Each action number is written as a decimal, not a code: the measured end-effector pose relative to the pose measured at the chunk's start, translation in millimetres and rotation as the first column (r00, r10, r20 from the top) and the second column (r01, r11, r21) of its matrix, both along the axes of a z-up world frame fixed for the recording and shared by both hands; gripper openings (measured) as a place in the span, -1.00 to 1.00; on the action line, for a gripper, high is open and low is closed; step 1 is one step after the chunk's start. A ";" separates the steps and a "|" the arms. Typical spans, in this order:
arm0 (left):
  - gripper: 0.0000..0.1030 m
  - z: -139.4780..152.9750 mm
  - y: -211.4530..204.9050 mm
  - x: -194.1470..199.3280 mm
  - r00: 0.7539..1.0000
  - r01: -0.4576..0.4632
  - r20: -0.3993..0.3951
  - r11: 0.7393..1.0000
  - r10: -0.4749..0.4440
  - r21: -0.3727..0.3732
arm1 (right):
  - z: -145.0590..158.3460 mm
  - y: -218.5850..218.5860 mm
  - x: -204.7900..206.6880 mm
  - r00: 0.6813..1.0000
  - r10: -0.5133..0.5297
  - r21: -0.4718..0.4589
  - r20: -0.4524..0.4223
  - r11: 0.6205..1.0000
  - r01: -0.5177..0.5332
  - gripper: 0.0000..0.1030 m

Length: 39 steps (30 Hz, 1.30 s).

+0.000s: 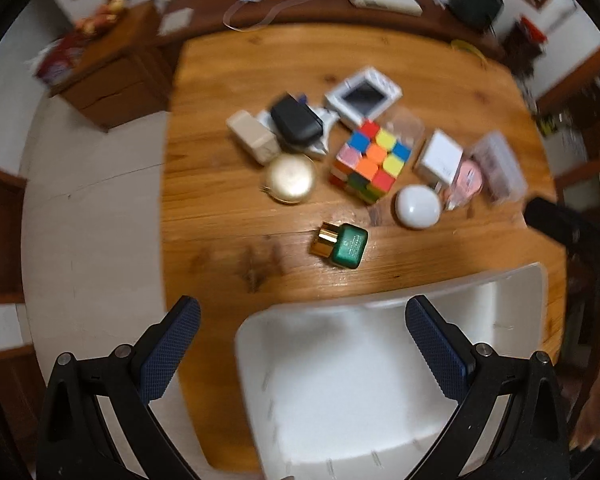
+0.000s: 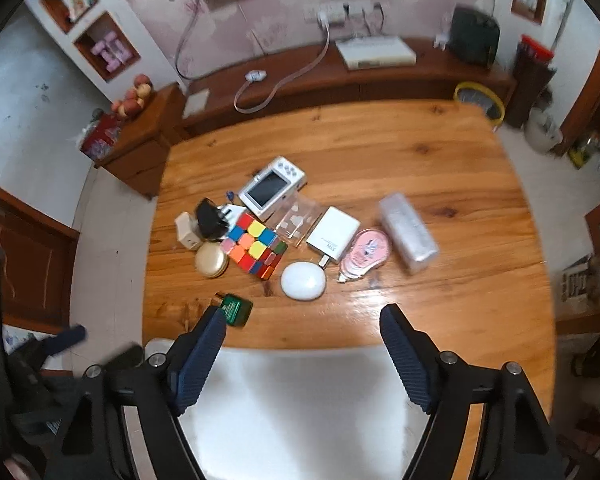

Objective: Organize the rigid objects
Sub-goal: 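Grasp the green jar with the left tool while the right tool grasps the white egg, then lift the green jar and white egg and carry both over the tray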

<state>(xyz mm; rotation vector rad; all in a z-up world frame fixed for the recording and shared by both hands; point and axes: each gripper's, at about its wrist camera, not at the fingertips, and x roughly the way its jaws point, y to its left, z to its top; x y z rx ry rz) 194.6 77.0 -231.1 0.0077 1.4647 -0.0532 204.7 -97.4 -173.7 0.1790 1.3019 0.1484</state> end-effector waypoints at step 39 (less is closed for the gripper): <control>-0.08 -76.8 6.9 14.3 0.981 -0.042 -0.194 0.996 0.027 -0.073 | -135.0 31.3 40.2 0.955 -0.001 -0.048 -0.297 0.999 -0.014 0.10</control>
